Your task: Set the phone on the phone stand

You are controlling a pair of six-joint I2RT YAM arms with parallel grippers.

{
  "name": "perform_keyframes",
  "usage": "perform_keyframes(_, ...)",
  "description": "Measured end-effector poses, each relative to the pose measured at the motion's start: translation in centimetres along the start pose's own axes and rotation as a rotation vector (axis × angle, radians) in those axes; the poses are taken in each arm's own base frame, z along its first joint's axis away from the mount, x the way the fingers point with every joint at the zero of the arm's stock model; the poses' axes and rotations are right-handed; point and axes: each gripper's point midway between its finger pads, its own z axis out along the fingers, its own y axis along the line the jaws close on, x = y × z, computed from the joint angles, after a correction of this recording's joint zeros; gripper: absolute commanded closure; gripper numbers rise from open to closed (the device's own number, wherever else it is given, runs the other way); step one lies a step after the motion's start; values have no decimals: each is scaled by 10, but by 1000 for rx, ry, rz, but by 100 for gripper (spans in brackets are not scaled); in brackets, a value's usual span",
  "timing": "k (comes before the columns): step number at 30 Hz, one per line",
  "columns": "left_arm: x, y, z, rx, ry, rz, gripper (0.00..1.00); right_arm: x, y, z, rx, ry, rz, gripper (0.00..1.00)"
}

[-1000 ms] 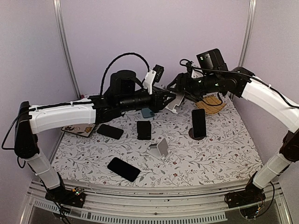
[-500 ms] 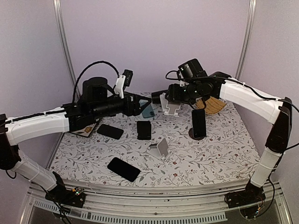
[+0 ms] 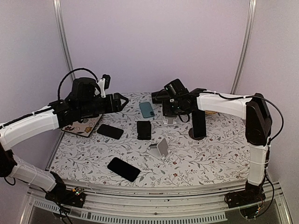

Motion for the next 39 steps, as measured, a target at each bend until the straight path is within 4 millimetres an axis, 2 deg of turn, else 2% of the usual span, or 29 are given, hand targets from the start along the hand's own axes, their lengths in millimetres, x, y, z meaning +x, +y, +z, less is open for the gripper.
perform_keyframes(6,7,28,0,-81,43,-55,25,8,-9,26,45,-14,6,68)
perform_keyframes(12,17,53,7,-143,92,-92,26,27,-17,46,86,14,-5,63)
perform_keyframes(17,29,68,18,-172,142,-118,22,41,-22,52,103,38,-6,42)
perform_keyframes(22,37,72,26,-176,180,-137,13,45,-23,54,103,45,5,18)
perform_keyframes(25,43,75,28,-186,201,-147,9,45,-22,54,98,45,6,9)
perform_keyframes(33,58,92,22,-287,243,-228,6,44,-20,51,90,55,4,0)
perform_keyframes(36,66,109,18,-403,263,-297,5,38,-19,41,76,54,3,1)
perform_keyframes(39,80,127,17,-521,290,-369,3,21,-15,23,53,29,5,1)
